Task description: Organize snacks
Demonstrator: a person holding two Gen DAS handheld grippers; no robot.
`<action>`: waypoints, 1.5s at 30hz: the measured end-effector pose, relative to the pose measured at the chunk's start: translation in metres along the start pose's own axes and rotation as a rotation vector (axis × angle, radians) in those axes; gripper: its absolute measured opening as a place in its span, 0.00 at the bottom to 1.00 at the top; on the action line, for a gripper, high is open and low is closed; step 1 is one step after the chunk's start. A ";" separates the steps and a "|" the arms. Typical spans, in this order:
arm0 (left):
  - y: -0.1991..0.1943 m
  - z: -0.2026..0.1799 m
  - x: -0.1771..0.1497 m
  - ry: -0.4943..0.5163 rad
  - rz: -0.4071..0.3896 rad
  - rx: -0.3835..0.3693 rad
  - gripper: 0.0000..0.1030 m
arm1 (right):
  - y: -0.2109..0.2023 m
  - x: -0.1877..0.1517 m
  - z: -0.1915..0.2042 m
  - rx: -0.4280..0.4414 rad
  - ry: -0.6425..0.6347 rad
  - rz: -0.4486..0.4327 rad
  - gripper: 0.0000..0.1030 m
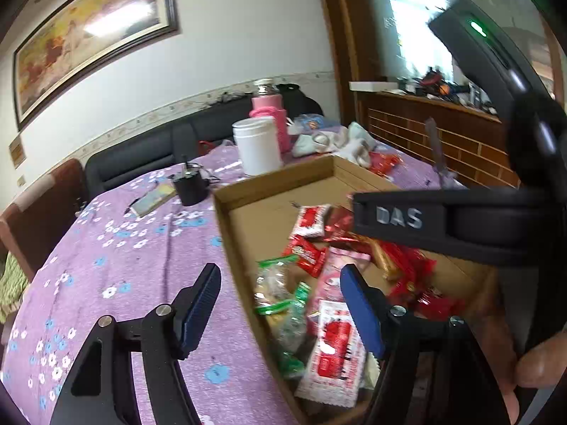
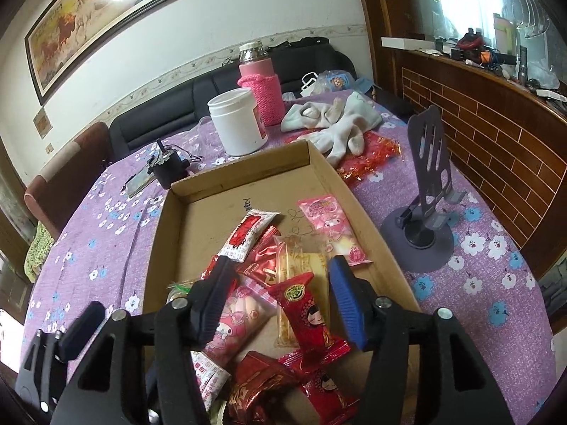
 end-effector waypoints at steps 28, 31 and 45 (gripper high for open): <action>0.011 0.056 0.010 -0.063 0.019 0.211 0.99 | -0.012 -0.004 0.020 -0.102 -0.097 -0.056 0.85; 0.012 0.057 0.010 -0.058 0.027 0.232 0.99 | -0.012 -0.003 0.021 -0.100 -0.094 -0.058 0.85; 0.018 0.062 0.008 -0.051 0.049 0.277 0.99 | -0.015 -0.003 0.022 -0.105 -0.094 -0.064 0.85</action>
Point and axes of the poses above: each gripper's, at about its wrist camera, not at the fingertips, and y roughly the way its jaws point, z to its left, x to its top, the point moved 4 cm from there along y, roughly the way its jaws point, and after that the axes turned 11 degrees about -z, right-handed, at the moved point
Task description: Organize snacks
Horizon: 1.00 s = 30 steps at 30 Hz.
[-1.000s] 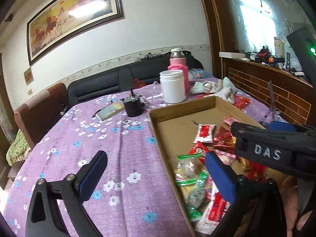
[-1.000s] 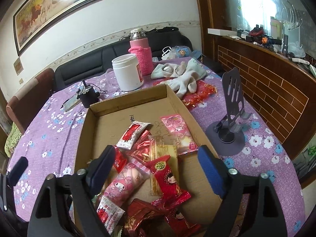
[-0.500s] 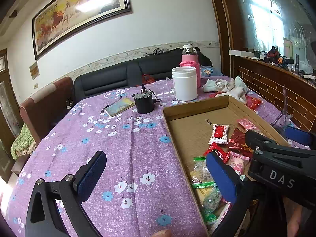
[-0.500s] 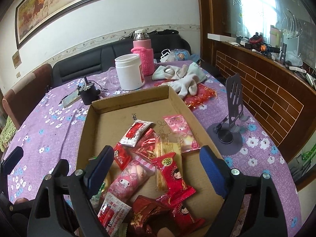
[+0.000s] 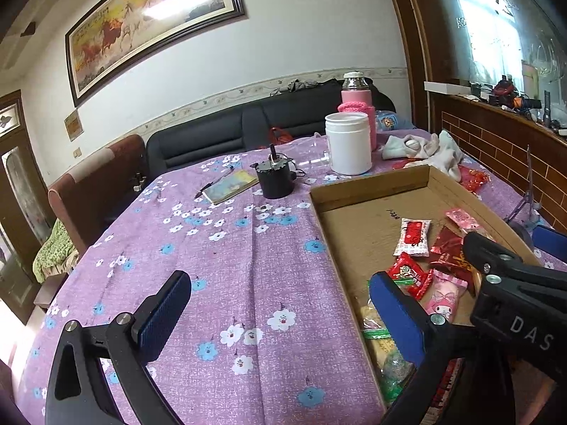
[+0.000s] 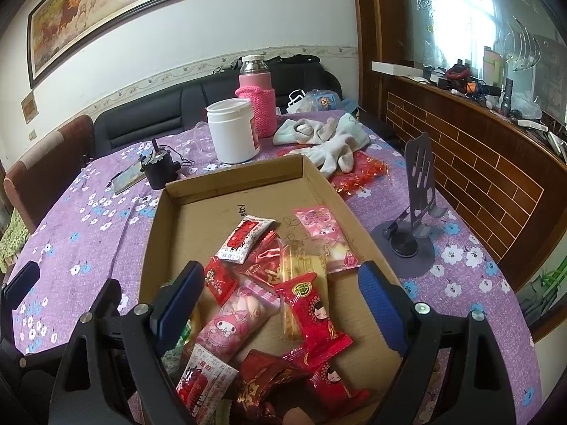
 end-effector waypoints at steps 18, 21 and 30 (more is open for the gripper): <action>0.003 -0.001 -0.001 0.012 0.011 0.004 0.99 | -0.001 0.002 -0.001 -0.004 0.008 -0.010 0.85; 0.004 -0.001 -0.002 0.014 0.011 0.005 0.99 | -0.002 0.002 -0.001 -0.002 0.007 -0.009 0.85; 0.003 -0.002 -0.002 0.023 0.009 0.011 0.99 | -0.002 0.002 -0.001 -0.004 0.005 -0.011 0.85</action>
Point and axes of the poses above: each gripper's, at about its wrist camera, not at the fingertips, and y roughly the way its jaws point, z to its left, x to its top, the point moved 4 cm from there along y, roughly the way its jaws point, and after that the axes turned 11 degrees about -z, right-handed, at the moved point
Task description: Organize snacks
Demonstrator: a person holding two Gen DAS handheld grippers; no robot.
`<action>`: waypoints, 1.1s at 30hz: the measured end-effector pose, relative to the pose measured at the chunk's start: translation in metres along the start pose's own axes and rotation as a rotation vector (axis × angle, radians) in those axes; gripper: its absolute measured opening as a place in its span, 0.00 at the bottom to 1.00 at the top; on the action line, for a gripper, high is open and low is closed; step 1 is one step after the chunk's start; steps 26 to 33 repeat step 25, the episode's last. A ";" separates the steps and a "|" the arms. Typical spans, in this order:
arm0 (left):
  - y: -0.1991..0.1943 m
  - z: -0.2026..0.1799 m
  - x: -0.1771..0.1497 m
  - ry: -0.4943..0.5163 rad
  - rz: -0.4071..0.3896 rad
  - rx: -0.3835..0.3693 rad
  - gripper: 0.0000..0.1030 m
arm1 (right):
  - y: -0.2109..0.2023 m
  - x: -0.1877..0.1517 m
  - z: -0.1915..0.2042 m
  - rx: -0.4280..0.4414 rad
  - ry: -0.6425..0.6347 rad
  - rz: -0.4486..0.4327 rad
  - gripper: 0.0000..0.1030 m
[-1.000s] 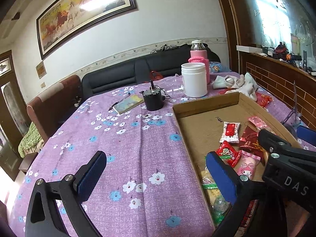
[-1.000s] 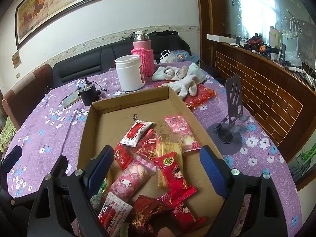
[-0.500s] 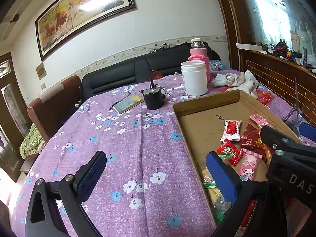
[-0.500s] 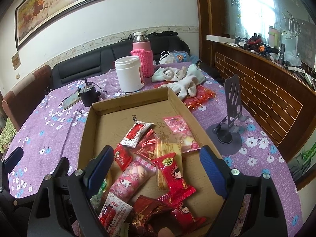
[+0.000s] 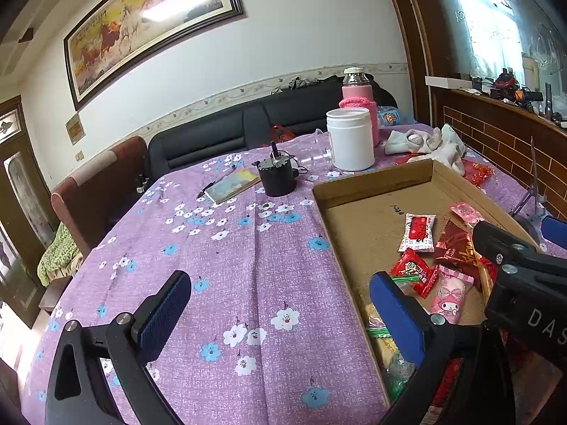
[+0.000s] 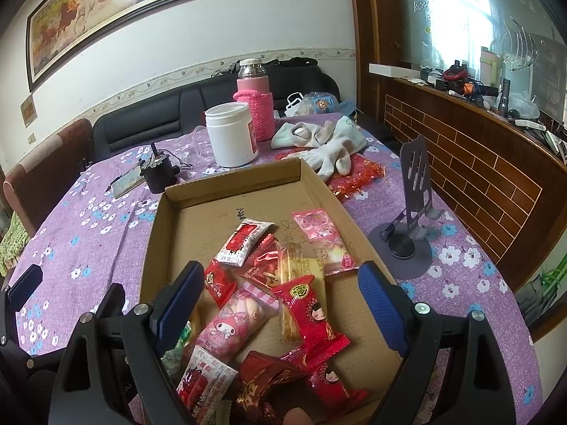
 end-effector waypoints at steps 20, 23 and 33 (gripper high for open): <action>-0.004 0.005 0.003 0.015 -0.020 0.070 0.99 | -0.001 0.001 -0.001 -0.003 0.004 -0.004 0.85; -0.005 0.007 0.004 0.002 -0.009 0.052 0.99 | -0.001 0.001 -0.002 -0.003 0.007 -0.003 0.85; -0.005 0.010 0.005 -0.003 -0.008 0.058 0.99 | -0.001 0.001 -0.002 -0.007 0.007 -0.004 0.85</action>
Point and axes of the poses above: each gripper's, at about its wrist camera, not at the fingertips, and y roughly the way its jaws point, z to its left, x to its top, the point moved 4 cm from there along y, roughly the way its jaws point, and after that the axes turned 11 degrees about -z, right-handed, at the moved point
